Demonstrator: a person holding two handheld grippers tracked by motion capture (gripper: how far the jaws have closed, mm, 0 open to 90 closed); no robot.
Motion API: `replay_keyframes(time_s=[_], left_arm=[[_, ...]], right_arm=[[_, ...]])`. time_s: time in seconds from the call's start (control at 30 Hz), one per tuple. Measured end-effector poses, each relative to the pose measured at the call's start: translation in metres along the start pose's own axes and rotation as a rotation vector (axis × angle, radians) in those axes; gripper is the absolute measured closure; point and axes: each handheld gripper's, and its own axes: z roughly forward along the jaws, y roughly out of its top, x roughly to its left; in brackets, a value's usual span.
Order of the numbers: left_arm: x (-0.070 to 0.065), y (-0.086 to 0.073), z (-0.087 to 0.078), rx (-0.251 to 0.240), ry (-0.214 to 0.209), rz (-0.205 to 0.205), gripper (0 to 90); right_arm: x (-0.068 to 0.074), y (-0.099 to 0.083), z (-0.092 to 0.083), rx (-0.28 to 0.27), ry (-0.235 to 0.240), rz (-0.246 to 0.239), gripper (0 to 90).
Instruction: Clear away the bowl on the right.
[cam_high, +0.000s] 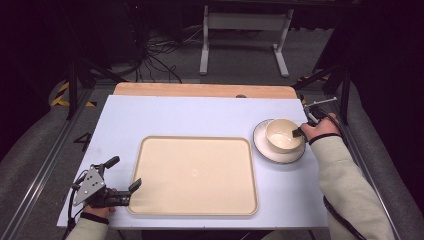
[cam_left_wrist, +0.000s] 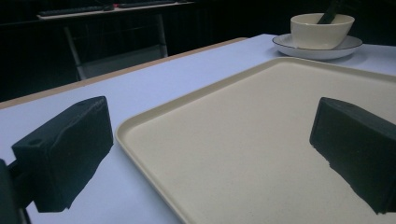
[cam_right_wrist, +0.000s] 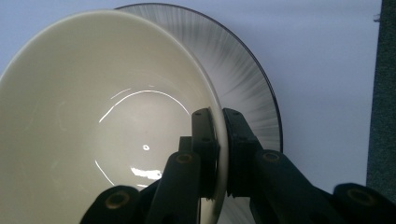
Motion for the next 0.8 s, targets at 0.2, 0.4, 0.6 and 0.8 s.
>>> replay_keyframes(time_s=[0.2,0.4,0.6,0.8], left_arm=[[0.000,0.000,0.000,0.000,0.000,0.000,0.2],[0.000,0.000,0.000,0.001,-0.001,0.001,0.2],[0.000,0.000,0.000,0.000,-0.001,-0.001,0.2],[0.000,0.000,0.000,0.001,-0.001,0.001,0.2]], right_arm=[[0.002,0.000,-0.007,-0.003,-0.009,-0.013,84.1],[0.007,0.003,-0.022,-0.012,-0.020,-0.015,84.0],[0.011,0.004,-0.031,-0.015,-0.024,-0.013,83.9],[0.017,0.006,-0.046,-0.027,-0.030,-0.022,83.8]])
